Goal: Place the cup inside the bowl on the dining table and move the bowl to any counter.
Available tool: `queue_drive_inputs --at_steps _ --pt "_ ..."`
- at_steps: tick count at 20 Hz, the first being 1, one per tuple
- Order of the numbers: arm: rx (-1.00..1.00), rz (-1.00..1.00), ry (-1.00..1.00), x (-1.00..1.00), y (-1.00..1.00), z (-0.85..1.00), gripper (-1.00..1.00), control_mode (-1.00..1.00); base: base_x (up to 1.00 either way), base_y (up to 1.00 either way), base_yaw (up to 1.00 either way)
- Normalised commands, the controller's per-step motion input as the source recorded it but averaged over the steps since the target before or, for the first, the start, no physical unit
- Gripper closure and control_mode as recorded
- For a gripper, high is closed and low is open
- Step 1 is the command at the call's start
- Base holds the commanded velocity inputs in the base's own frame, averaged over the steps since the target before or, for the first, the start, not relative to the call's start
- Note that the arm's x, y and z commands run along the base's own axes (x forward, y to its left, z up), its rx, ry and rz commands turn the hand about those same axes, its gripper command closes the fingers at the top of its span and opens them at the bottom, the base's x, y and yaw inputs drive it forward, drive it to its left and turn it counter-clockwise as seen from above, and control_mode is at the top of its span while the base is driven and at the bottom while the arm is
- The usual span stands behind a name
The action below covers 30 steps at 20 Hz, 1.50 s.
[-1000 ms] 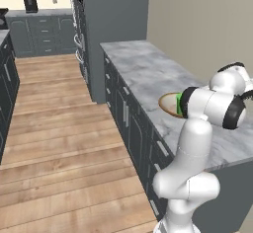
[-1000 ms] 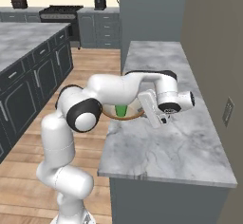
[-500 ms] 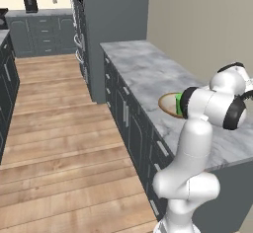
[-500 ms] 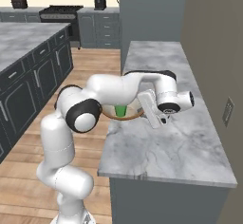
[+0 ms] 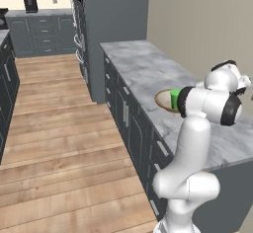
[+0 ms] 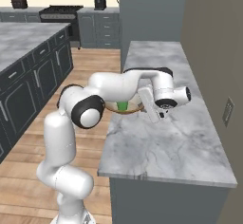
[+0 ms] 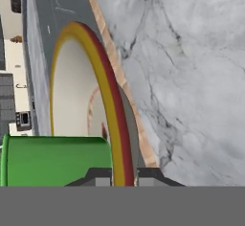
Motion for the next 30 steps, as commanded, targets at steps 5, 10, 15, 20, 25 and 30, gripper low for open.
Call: queue_drive_inputs --at_steps 5,10,15,20,25,30 --pt "0.0 -0.07 0.04 0.36 -0.03 -0.07 1.0 -1.0 0.0 0.0 0.0" --pt "-0.01 -0.09 0.0 0.31 0.0 -0.5 1.0 -1.0 0.0 0.0 0.0" --pt "-0.06 -0.06 -0.03 0.04 0.0 -0.36 1.0 -1.0 0.0 0.0 0.0" --pt "-0.08 -0.03 -0.11 0.0 0.0 -0.32 1.0 -1.0 0.0 0.0 0.0" --pt "-0.12 -0.06 -0.04 0.0 0.0 -0.26 1.0 -1.0 0.0 0.0 0.0" --pt "-0.09 -0.08 0.0 0.0 -0.03 -0.09 1.0 -1.0 0.0 0.0 0.0"
